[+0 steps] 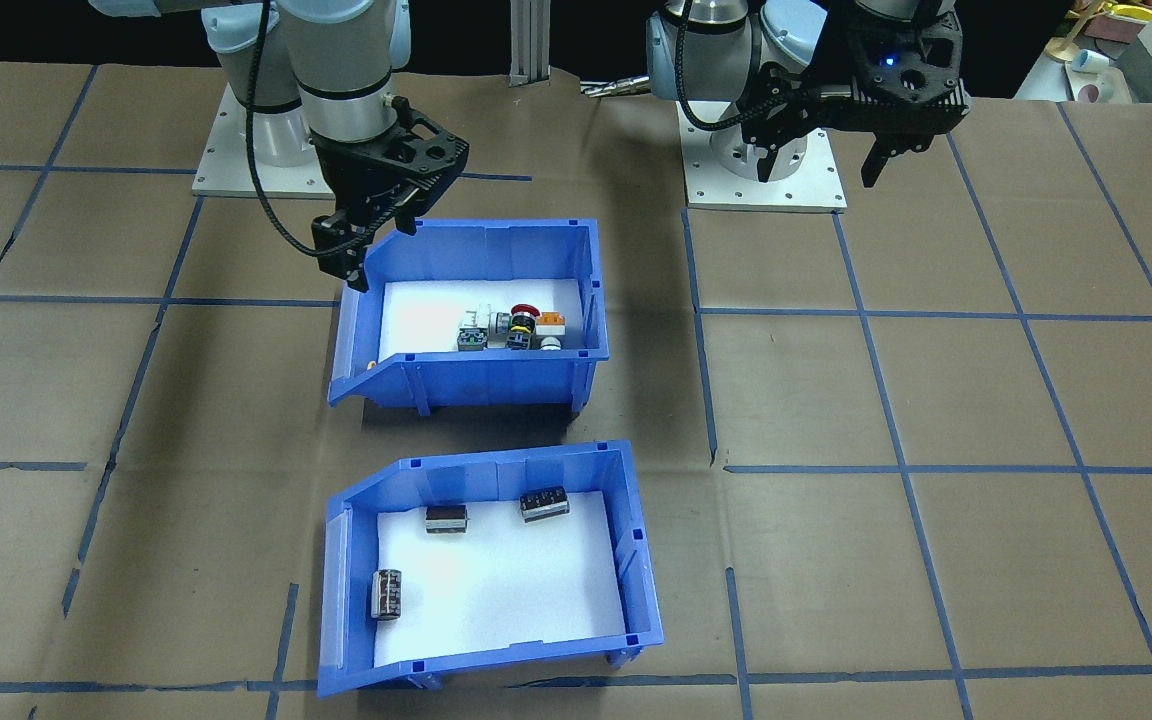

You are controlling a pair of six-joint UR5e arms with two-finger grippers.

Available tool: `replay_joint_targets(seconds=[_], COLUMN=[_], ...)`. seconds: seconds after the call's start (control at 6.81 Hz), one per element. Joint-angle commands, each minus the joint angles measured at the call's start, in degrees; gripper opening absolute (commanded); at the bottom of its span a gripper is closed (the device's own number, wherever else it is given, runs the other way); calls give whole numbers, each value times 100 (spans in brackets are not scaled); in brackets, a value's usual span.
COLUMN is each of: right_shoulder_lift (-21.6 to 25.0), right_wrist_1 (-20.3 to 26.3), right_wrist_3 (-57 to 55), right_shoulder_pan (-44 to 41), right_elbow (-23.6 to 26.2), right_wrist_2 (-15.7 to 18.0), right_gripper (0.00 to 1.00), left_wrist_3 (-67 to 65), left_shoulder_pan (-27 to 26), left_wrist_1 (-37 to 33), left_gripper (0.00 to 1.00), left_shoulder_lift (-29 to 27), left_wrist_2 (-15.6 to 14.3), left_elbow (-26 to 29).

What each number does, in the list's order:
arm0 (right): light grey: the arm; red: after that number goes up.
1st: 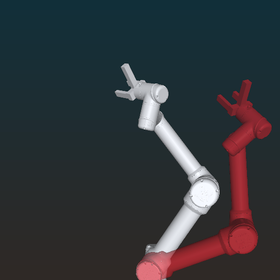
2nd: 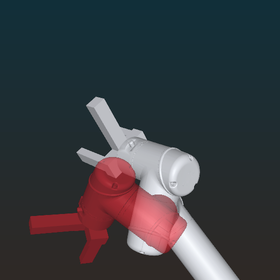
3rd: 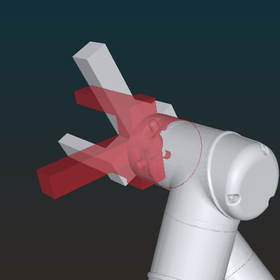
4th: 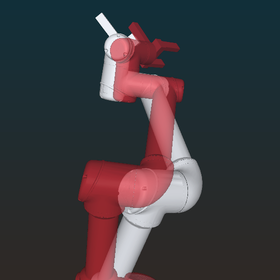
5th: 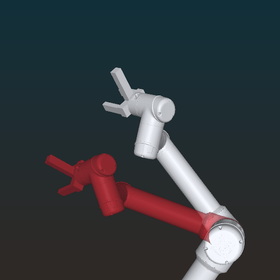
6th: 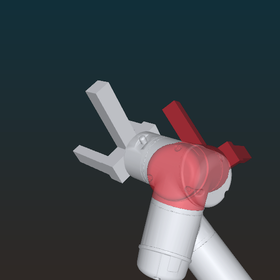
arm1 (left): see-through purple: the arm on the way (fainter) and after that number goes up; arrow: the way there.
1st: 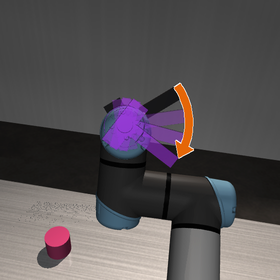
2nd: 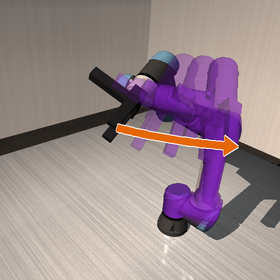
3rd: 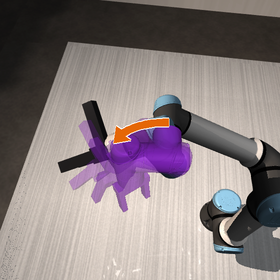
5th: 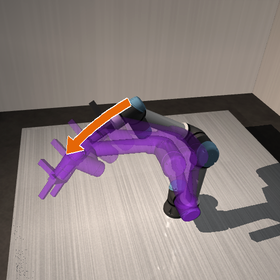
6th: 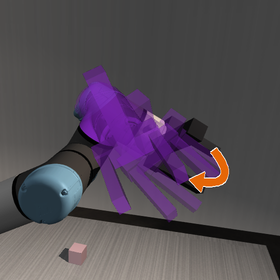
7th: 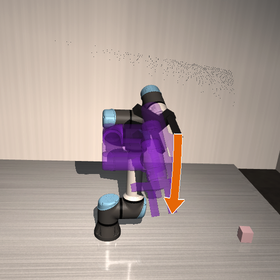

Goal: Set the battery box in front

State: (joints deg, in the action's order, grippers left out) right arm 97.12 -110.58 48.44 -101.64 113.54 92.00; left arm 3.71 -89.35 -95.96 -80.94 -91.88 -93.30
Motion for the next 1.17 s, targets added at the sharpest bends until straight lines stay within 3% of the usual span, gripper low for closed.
replay_joint_targets(seconds=[0.0,0.29,0.59,0.88,1.03], right_shoulder_lift=[9,44,1,-245,-429], right_wrist_1=[878,985,1247,1477,1539], right_wrist_3=[-1137,-2613,-4604,-5220,-5430], right_shoulder_pan=[643,1153,1217,1208,1208], right_elbow=[-550,-657,-1164,-1640,-1833], right_wrist_2=[-15,-24,-41,-85,-286], right_gripper=[100,100,100,100,100], left_wrist_3=[-45,-45,-45,-45,-45], left_shoulder_pan=[-4,-4,-12,-12,-12], left_wrist_1=[-2,-2,-2,-2,-2], left_gripper=[99,99,99,99,99], left_shoulder_lift=[-1,-27,-10,-1,16], left_wrist_2=[4,4,13,13,4], left_elbow=[4,-4,-4,4,-4])
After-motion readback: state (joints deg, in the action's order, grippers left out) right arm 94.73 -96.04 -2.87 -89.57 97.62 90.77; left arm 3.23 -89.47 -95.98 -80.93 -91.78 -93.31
